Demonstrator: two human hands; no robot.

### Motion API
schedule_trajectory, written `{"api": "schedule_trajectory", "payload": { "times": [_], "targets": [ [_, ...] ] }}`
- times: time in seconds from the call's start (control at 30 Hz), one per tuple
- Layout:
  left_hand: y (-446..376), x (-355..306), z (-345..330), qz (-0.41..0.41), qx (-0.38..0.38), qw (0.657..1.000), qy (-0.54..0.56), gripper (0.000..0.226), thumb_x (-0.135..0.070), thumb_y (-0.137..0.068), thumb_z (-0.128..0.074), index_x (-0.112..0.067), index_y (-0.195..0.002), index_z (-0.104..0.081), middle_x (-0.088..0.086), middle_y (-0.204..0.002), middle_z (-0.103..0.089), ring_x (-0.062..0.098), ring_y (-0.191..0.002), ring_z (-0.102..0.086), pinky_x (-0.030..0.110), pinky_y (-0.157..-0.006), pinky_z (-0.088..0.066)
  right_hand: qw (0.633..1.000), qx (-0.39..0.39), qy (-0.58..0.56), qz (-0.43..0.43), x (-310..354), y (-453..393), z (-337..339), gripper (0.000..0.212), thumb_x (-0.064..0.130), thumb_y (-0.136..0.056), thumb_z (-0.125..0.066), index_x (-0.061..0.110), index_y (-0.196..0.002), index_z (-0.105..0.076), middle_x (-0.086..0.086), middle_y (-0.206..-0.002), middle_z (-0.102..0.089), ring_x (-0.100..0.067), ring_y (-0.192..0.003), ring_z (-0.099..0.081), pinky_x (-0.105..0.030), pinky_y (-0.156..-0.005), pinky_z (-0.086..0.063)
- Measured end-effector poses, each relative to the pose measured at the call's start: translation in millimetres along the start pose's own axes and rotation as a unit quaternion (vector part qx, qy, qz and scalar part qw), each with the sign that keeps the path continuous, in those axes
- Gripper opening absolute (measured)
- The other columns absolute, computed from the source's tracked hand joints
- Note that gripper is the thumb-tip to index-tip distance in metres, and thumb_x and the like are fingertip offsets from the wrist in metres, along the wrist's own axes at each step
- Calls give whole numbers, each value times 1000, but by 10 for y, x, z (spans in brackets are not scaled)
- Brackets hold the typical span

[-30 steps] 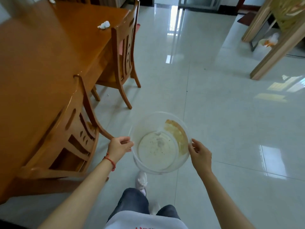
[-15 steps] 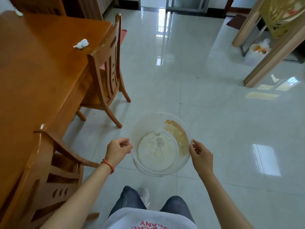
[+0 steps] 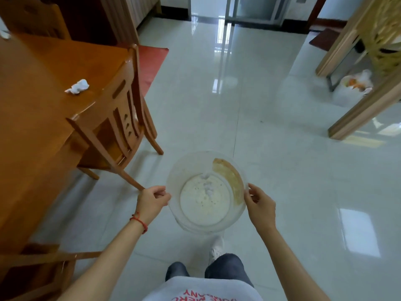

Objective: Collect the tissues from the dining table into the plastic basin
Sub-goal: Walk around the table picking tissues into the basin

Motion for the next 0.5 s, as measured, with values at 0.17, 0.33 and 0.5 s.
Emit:
{"api": "schedule_trajectory", "payload": {
  "times": [0.17, 0.33, 0.5],
  "targets": [
    [-353, -420, -362, -5, -14, 1000, 2, 35, -2, -77, -67, 6, -110, -59, -1, -75, -60, 16, -74, -57, 9, -56, -50, 1000, 18, 11, 22, 186, -761, 218, 20, 31, -87, -59, 22, -103, -67, 21, -75, -65, 8, -69, -61, -1, -58, -42],
    [-750, -714, -555, 1, -24, 1000, 6, 34, -4, -78, -66, 3, -111, -60, -2, -75, -60, 14, -74, -57, 21, -65, -56, 999, 29, 13, 34, 320, -1395, 218, 21, 29, -86, -60, 20, -104, -67, 21, -75, -65, 7, -69, -61, -2, -58, -43],
    [-1320, -913, -611, -1, -34, 999, 24, 16, -5, -77, -67, -7, -93, -67, -1, -72, -61, 12, -70, -57, 7, -51, -48, 998, 37, 21, 42, 480, -2023, -3, 24, 31, -86, -60, 19, -106, -67, 22, -75, -64, 9, -69, -61, -1, -60, -43]
  ]
}}
Point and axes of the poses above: each hand's wrist, its own y-axis away from the middle knuckle, its own z-axis out of the back of the hand, x = y × z, the point moved 1 cm from there along -y, towards the middle knuckle
